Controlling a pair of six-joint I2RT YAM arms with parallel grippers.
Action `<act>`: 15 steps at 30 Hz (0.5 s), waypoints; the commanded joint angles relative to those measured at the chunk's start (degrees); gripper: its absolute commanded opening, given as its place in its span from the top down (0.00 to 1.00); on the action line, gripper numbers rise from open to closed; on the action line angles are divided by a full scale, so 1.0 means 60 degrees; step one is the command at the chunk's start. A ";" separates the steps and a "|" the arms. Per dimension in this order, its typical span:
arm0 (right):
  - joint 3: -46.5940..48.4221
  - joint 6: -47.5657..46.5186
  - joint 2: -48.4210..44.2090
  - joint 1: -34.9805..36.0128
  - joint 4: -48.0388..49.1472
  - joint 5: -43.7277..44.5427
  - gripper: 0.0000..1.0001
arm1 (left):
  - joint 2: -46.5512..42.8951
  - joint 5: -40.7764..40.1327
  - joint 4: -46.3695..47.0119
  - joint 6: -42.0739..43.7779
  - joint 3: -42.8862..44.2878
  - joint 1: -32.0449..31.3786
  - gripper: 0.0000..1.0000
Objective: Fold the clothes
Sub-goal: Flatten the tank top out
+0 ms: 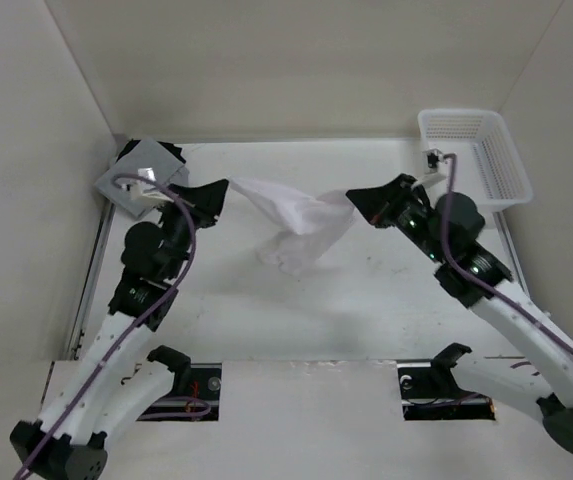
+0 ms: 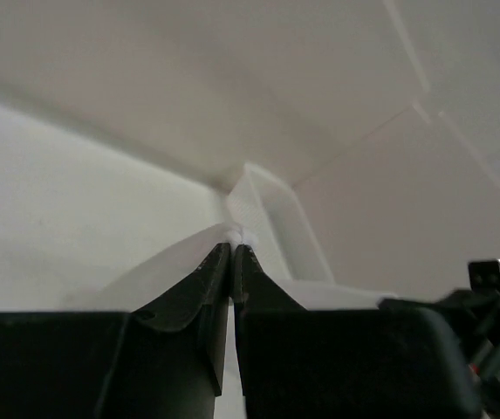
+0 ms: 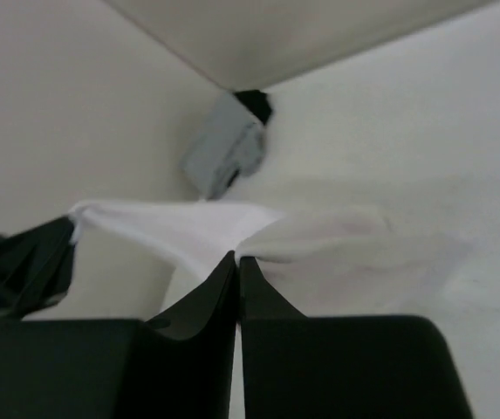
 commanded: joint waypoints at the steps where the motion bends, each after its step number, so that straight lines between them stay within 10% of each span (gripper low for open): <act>1: 0.0651 -0.1131 -0.1614 0.1560 -0.3444 0.1548 0.93 | -0.1519 -0.0182 -0.0302 0.0223 0.0355 0.0401 0.99; 8: -0.1150 -0.0706 -0.1369 0.1286 -0.3097 0.1432 0.92 | -0.2737 -0.0271 -0.2427 0.0253 -0.1050 0.1016 0.99; 15: -0.0351 -0.0341 0.3869 -0.1629 0.0901 -0.1086 0.94 | -0.1948 0.0139 -0.1992 -0.0611 -0.2940 0.1134 0.99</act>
